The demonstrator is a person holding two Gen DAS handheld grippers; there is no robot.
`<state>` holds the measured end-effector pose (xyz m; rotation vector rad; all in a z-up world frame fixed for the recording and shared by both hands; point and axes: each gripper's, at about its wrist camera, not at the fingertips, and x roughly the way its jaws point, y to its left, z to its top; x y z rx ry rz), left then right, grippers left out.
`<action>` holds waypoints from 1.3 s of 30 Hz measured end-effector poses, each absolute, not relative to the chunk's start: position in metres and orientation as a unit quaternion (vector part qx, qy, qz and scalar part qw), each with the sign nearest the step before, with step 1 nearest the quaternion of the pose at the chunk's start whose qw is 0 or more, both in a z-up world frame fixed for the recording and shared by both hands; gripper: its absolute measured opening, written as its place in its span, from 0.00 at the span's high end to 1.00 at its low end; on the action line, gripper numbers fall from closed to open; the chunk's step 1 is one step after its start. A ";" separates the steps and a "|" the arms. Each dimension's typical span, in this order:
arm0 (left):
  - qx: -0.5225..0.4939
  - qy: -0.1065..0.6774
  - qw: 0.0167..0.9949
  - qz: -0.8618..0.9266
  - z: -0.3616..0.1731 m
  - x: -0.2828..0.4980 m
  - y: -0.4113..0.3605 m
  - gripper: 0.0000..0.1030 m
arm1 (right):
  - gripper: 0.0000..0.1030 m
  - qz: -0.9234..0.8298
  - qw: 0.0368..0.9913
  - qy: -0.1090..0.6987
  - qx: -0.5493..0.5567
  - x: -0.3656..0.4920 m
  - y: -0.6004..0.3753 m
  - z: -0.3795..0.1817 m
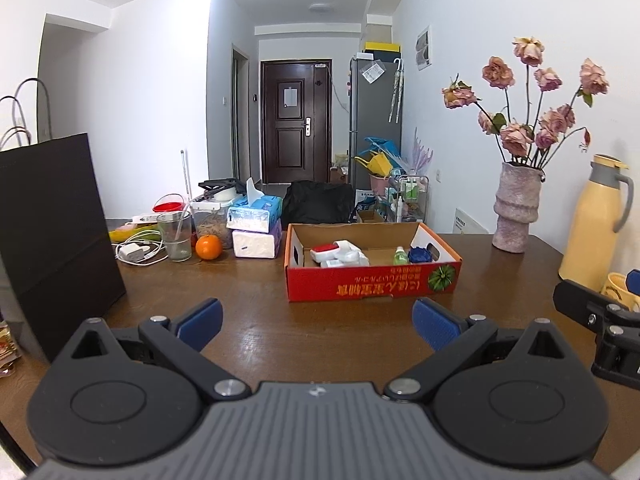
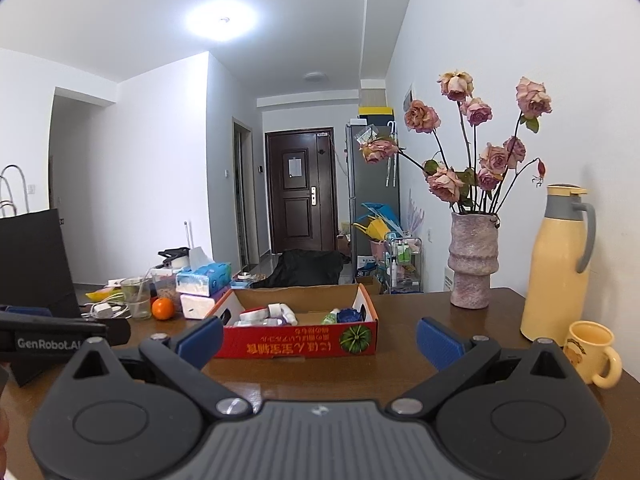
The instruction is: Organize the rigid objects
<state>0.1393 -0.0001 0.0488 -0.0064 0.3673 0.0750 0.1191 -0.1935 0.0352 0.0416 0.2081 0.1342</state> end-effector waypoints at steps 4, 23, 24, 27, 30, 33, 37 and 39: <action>-0.001 0.182 0.983 0.035 0.042 0.115 0.002 0.00 | 0.00 0.070 0.992 0.105 0.015 0.094 -0.191 0.031; 0.011 0.186 0.982 0.033 0.029 0.070 0.001 0.00 | 0.00 0.075 0.991 0.114 -0.004 0.043 -0.185 0.016; 0.011 0.185 0.982 0.032 0.029 0.069 0.001 0.00 | 0.00 0.075 0.991 0.114 -0.005 0.042 -0.185 0.015; 0.013 0.186 0.982 0.031 0.028 0.069 -0.001 0.00 | 0.00 0.074 0.991 0.114 -0.005 0.039 -0.186 0.015; 0.013 0.186 0.982 0.031 0.028 0.069 -0.001 0.00 | 0.00 0.074 0.991 0.114 -0.005 0.038 -0.186 0.015; 0.013 0.187 0.982 0.032 0.027 0.068 0.000 0.00 | 0.00 0.074 0.991 0.115 -0.006 0.038 -0.186 0.014; 0.012 0.188 0.982 0.031 0.027 0.069 0.000 0.00 | 0.00 0.074 0.990 0.116 -0.007 0.037 -0.186 0.014; 0.013 0.189 0.981 0.032 0.027 0.069 0.000 0.00 | 0.00 0.074 0.990 0.117 -0.007 0.038 -0.186 0.014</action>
